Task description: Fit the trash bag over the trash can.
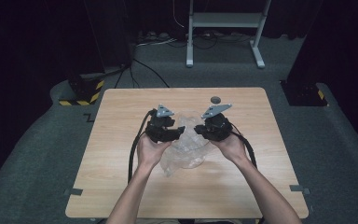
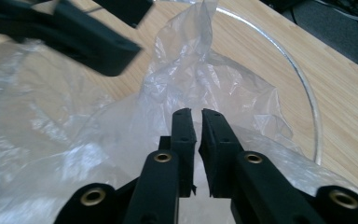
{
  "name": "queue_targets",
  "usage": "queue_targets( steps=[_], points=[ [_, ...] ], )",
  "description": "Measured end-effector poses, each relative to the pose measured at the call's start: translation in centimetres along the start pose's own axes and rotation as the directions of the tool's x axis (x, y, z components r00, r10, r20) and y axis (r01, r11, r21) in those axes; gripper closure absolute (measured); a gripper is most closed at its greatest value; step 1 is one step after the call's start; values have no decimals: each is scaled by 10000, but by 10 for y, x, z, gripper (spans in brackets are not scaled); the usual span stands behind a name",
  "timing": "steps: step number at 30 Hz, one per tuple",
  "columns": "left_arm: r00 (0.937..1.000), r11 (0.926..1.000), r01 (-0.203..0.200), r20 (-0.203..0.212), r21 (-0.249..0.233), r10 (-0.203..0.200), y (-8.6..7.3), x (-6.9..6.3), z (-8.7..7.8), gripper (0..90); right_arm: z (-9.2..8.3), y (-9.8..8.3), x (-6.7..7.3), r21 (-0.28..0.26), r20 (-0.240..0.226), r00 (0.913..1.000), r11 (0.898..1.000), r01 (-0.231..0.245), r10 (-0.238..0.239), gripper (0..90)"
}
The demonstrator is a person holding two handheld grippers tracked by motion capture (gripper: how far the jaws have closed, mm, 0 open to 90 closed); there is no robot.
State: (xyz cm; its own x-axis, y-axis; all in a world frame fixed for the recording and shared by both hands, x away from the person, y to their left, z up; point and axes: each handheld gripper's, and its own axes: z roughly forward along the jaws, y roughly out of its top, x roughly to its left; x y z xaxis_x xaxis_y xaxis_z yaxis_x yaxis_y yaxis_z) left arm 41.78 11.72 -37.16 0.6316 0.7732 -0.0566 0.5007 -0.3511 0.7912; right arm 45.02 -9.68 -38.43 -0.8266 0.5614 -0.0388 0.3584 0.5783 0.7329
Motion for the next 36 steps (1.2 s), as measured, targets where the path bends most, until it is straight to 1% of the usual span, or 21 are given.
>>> queue_targets(
  steps=[1, 2, 4, 5, 7, 9, 11, 12, 13, 16, 20, 22, 25, 31, 33, 36],
  points=[
    [9999, 9999, -140, 41, 33, 140, 0, -2, -1, 497, 2, 0, 0, 47, -15, 10000, 10000, -13, 13, 848],
    [9996, 9997, -240, 180, 92, 239, 0, -5, -1, 511, 3, 0, 0, 93, -42, 10000, 9999, -47, 47, 848],
    [9983, 9989, -397, 436, 259, 385, 0, -8, 2, 573, 4, 1, 0, 78, -69, 10000, 10000, -59, 60, 841],
    [9975, 9984, -421, 579, 367, 399, 1, -10, 5, 599, 4, 0, 0, 51, -96, 9999, 9999, -108, 108, 832],
    [9962, 9980, -362, 815, 521, 319, 0, -10, 12, 658, 2, -1, -1, -151, -232, 9995, 9997, -202, 198, 780],
    [9961, 9975, -277, 857, 655, 221, 0, -11, 18, 719, -4, -2, -1, -476, -339, 9989, 9983, -347, 332, 720],
    [9977, 9970, -328, 610, 706, 285, 1, -11, 20, 772, -11, -3, -1, -797, -386, 9985, 9959, -420, 390, 675],
    [9979, 9968, -209, 624, 774, 161, 2, -10, 20, 798, -16, -4, -1, -969, -384, 9985, 9944, -428, 393, 656],
    [9984, 9965, -197, 549, 808, 152, 3, -10, 21, 817, -22, -6, 0, -1170, -440, 9980, 9919, -498, 450, 645],
    [9997, 9960, -178, 194, 875, 162, 3, -10, 22, 852, -36, -11, 2, -1589, -433, 9980, 9860, -514, 450, 620],
    [9998, 9956, -191, -28, 918, 194, 4, -12, 23, 880, -53, -22, 10, -1931, -507, 9986, 9808, -260, 165, 583],
    [9997, 9955, -205, -136, 923, 218, 4, -11, 23, 888, -59, -29, 14, -2060, -557, 9984, 9784, -165, 51, 572],
    [9999, 9957, -100, -124, 921, 112, 4, -11, 23, 899, -66, -37, 19, -2234, -623, 9979, 9747, 7, -150, 556],
    [9997, 9953, 9, -261, 969, 16, 4, -10, 22, 900, -77, -47, 30, -2589, -802, 9951, 9653, 352, -578, 541],
    [9995, 9951, 9, -303, 989, 21, 3, -9, 22, 900, -80, -49, 32, -2622, -831, 9938, 9638, 491, -733, 541],
    [9995, 9955, 21, -316, 948, 9, 3, -8, 22, 900, -81, -52, 34, -2561, -882, 9925, 9648, 600, -852, 541]
  ],
)
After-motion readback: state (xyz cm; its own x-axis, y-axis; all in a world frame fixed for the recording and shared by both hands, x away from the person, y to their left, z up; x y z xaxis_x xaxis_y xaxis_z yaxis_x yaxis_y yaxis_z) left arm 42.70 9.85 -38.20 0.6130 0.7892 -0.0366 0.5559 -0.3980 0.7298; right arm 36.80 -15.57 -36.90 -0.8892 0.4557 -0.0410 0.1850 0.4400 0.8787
